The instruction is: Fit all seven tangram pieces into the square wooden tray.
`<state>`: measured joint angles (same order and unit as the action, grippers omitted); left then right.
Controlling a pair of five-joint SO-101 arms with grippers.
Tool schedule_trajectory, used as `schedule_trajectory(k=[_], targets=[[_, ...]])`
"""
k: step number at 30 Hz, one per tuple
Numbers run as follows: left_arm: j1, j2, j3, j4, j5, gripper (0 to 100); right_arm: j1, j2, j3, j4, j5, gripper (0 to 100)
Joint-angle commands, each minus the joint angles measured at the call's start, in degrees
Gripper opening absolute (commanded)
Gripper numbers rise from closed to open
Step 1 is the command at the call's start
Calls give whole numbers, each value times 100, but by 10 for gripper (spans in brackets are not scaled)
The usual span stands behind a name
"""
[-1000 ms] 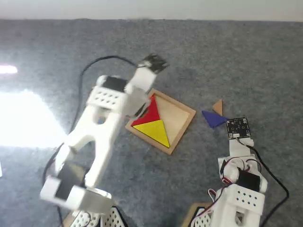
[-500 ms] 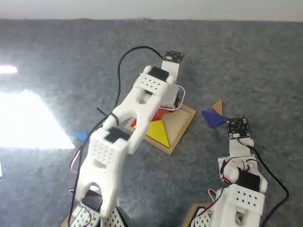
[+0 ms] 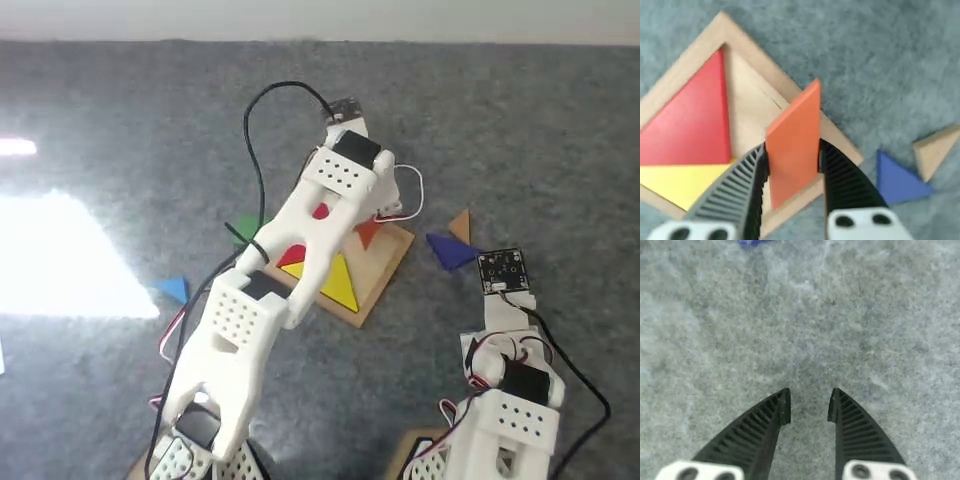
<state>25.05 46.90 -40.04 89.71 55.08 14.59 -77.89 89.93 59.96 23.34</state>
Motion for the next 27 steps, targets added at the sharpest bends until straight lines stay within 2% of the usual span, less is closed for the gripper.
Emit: schedule_trajectory(k=[1,10,13,18,23,27], targets=[[35,-62,-101,9,1064,13,-31,-66,-26,-92,62,143],[26,-70,-101,0,1160,13,-40,-66,-26,-92,62,143],[-97,-53,-57,-281,1178,13,-40,-66,-26,-92,62,143],[-352,378,-110,-369,1881,12,-40,-66,-26,-92,62,143],[-396,835,-497,-422,1811,12,-40,-66,-26,-92,62,143],[-404,941,-822,-167,1600,13,-40,-66,-26,-92,62,143]])
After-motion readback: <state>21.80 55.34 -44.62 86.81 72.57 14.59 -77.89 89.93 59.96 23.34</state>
